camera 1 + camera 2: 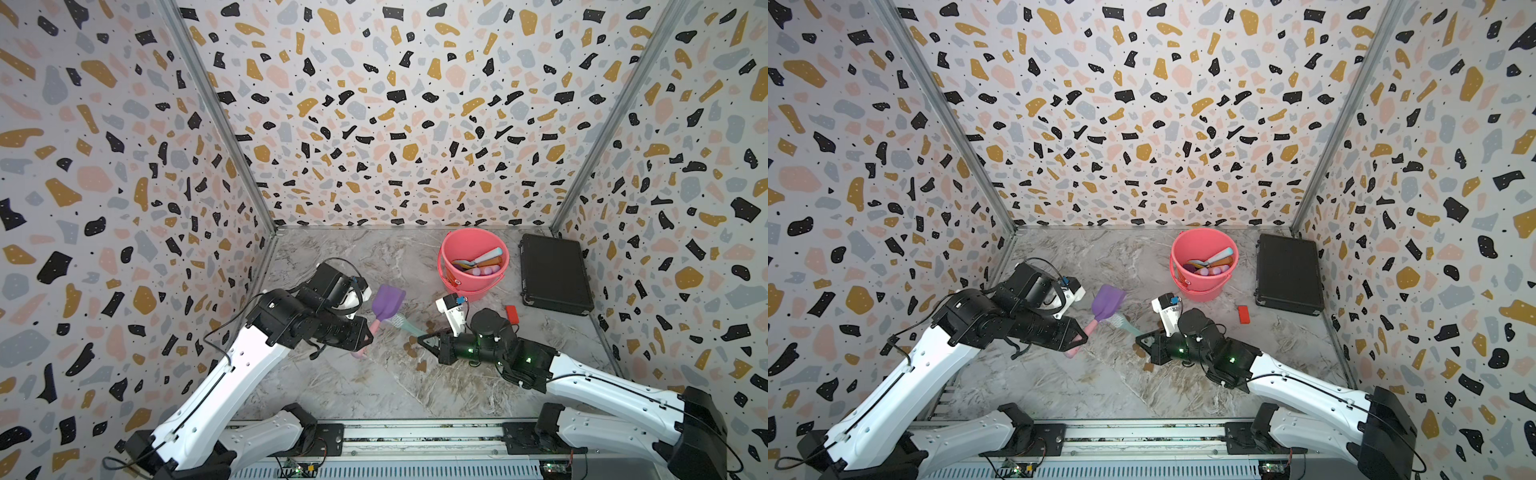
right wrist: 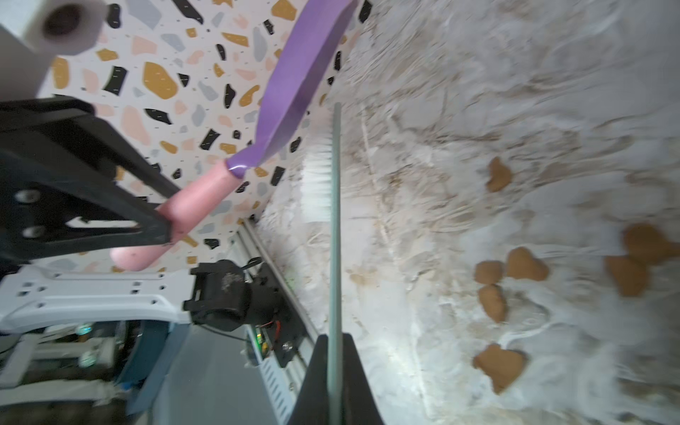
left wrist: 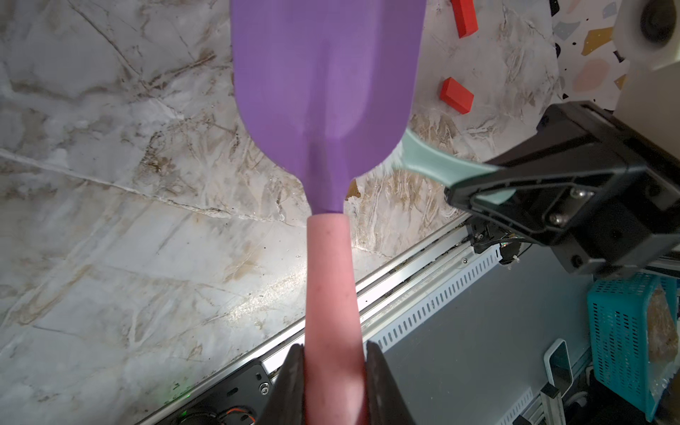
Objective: Brush the soil off the hand trowel and place it into the bucket
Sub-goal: Brush off the soil from the hand trowel.
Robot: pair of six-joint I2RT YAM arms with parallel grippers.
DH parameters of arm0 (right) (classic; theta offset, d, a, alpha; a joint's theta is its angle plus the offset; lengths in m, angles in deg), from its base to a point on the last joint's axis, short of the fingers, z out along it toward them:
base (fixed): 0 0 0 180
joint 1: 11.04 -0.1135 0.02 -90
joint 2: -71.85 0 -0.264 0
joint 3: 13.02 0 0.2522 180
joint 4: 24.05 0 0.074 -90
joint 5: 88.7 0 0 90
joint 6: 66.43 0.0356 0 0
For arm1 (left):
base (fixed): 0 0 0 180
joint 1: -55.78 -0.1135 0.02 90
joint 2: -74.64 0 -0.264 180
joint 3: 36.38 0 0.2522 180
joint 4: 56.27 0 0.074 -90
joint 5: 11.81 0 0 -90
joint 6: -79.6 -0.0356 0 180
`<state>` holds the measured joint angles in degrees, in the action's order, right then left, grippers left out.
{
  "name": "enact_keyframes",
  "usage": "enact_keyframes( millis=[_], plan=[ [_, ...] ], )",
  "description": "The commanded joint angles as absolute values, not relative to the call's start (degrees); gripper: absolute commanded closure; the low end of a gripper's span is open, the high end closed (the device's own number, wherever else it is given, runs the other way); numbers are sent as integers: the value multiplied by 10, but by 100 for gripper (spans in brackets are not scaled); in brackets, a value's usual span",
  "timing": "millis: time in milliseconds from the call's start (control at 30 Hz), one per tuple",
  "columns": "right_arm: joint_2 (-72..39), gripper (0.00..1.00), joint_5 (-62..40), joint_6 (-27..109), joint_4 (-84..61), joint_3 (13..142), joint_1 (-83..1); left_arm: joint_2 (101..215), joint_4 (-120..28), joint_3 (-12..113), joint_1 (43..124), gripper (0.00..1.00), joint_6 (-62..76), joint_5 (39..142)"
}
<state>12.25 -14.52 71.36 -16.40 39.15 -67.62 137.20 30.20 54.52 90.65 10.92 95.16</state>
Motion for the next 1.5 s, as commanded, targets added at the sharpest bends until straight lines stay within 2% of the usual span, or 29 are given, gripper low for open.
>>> enact_keyframes(
  millis=[0, 200, 467, 700, 867, 1000, 1133, 1200, 1333, 1467],
  plan=[
    [129, 100, -220, 765, -280, 387, -676, 1373, 282, 539, 903, 100, 119, 943],
    [133, 100, -190, 796, -301, 377, -667, 1373, 279, 537, 903, 100, 126, 953],
    [207, 100, -117, 794, -244, 343, -621, 1369, 272, 536, 902, 100, 131, 984],
    [257, 100, -121, 814, -248, 327, -566, 1367, 215, 510, 902, 100, 131, 1134],
    [281, 100, -117, 834, -218, 305, -534, 1362, 212, 525, 900, 100, 135, 1114],
    [247, 100, -143, 821, -164, 304, -531, 1361, 209, 541, 898, 100, 134, 1109],
    [145, 100, -327, 872, -372, 298, -533, 1368, 214, 547, 897, 100, 130, 1106],
    [102, 100, -375, 927, -501, 292, -540, 1371, 214, 544, 897, 100, 131, 1098],
    [42, 100, -392, 1005, -672, 285, -550, 1376, 215, 540, 894, 100, 137, 1086],
    [30, 100, -354, 1023, -704, 269, -550, 1373, 222, 540, 891, 100, 138, 1077]
  ],
)
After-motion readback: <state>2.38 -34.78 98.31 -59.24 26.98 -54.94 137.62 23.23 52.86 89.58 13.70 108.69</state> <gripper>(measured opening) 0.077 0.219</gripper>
